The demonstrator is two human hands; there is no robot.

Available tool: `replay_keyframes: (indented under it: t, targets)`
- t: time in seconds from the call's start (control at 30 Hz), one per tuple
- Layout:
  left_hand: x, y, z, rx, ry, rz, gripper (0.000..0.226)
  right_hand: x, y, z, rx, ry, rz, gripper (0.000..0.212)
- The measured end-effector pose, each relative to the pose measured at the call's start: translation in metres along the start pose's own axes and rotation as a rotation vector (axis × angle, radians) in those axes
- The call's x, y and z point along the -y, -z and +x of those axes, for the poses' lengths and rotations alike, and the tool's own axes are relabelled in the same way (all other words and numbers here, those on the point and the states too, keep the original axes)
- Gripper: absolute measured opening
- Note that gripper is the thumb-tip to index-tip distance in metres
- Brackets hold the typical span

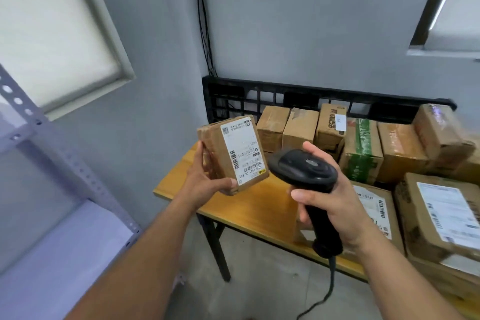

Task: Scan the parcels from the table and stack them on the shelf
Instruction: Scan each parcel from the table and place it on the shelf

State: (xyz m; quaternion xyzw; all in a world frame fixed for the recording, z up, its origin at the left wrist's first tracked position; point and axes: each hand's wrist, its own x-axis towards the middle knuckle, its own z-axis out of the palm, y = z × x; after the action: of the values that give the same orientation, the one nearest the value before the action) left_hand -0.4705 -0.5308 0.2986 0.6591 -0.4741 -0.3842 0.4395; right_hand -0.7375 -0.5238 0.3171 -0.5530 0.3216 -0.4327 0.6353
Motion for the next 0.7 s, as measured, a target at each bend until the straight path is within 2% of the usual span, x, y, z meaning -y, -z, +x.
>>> replay_keyframes:
  t: [0.4,0.7]
  targets:
    - [-0.047,0.035,-0.038,-0.137,-0.171,0.102,0.118,0.023,-0.022,-0.038,0.1,0.072,-0.034,0.094]
    - [-0.059,0.063,-0.053,-0.182,-0.177,0.196,0.122,0.026,-0.038,-0.034,0.076,0.108,-0.062,0.09]
